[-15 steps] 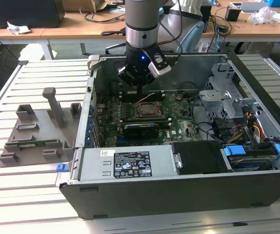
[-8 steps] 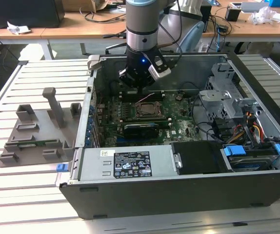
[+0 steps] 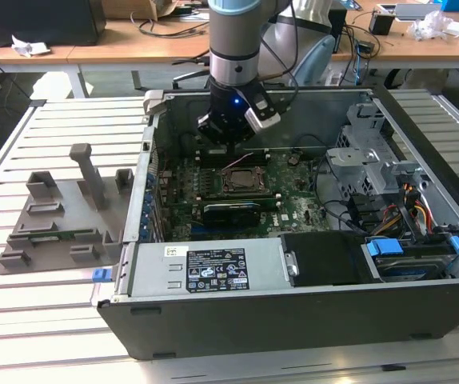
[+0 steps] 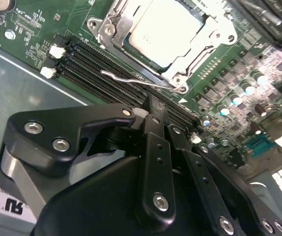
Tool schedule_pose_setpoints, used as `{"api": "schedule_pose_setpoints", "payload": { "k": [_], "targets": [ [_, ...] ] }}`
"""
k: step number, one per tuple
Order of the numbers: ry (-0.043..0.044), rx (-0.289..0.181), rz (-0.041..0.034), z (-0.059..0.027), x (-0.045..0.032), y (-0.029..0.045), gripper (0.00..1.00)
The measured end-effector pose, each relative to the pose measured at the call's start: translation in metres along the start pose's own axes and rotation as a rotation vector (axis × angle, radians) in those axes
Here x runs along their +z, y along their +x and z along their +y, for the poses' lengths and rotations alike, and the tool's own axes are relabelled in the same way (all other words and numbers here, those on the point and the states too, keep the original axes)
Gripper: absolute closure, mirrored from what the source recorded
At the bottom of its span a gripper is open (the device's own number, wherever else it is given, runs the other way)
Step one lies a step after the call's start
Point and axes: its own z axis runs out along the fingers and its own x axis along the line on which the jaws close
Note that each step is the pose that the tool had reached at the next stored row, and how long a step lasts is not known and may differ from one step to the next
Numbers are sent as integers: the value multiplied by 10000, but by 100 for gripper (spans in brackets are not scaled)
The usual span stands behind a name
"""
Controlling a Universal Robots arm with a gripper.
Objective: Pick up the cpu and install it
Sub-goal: 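Install the first cpu locking lever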
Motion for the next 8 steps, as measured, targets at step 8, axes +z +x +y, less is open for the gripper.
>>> {"api": "schedule_pose_setpoints", "payload": {
  "k": [8],
  "targets": [
    [89, -10, 10, 2, 44, -14, 89]
  ]
}}
